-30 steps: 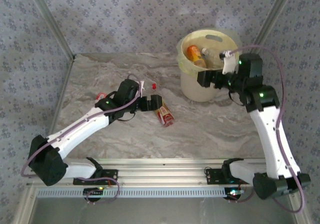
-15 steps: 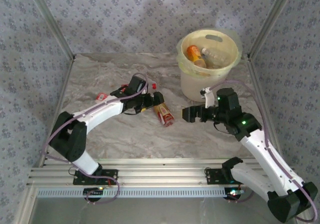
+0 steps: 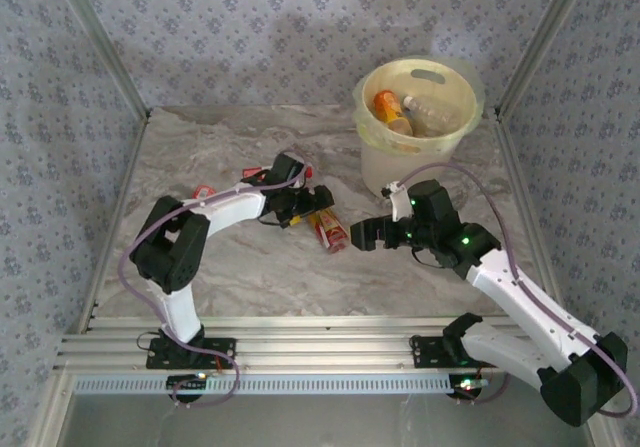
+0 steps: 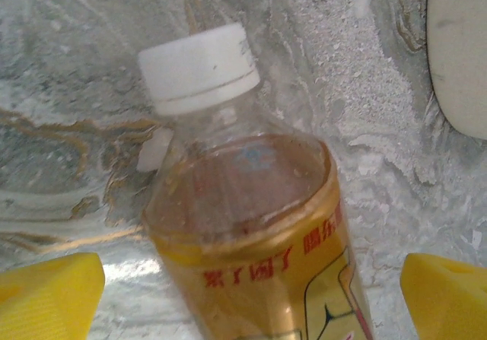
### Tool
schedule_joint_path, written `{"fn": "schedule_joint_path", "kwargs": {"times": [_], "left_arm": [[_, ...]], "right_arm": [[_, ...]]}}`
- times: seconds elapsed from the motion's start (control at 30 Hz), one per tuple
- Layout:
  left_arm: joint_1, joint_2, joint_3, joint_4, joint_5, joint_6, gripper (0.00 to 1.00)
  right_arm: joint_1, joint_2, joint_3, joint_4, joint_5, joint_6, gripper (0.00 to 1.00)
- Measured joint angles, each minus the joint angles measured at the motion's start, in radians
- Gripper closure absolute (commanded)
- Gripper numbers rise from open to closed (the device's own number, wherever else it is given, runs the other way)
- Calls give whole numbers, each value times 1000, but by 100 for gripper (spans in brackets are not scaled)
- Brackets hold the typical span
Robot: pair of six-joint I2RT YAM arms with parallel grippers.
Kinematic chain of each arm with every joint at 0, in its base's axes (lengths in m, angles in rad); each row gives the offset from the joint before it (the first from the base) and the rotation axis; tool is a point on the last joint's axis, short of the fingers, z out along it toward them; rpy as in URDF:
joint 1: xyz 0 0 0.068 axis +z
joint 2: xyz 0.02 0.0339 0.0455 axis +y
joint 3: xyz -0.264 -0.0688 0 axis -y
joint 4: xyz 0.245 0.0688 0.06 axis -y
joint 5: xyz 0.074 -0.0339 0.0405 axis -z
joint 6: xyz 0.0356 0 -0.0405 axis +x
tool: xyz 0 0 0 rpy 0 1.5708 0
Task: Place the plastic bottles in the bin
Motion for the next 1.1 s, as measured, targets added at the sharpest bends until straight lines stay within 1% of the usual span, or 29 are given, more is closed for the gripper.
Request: {"fn": "schedule_joint_path", "kwargs": {"times": [0.27, 0.37, 0.6, 0.67, 0.77, 0.9, 1.1], "left_arm": [[0, 55, 3, 40, 16, -20, 1], [0, 59, 3, 51, 16, -21, 6], [3, 78, 3, 81, 30, -30, 21], [5, 78, 3, 91, 32, -32, 23], [5, 78, 2, 113, 35, -32, 29], [11, 78, -23, 164, 56, -37, 38], [41, 18, -115, 237, 95, -34, 41]], "right_arm": [[15, 37, -5, 3, 5, 0, 0], [17, 38, -5, 3, 6, 0, 0], [19, 47, -5, 2, 16, 0, 0], [19, 48, -5, 2, 20, 0, 0], [21, 52, -5, 2, 26, 0, 0], [29, 54, -5, 2, 40, 0, 1], [34, 50, -5, 1, 61, 0, 3]]}}
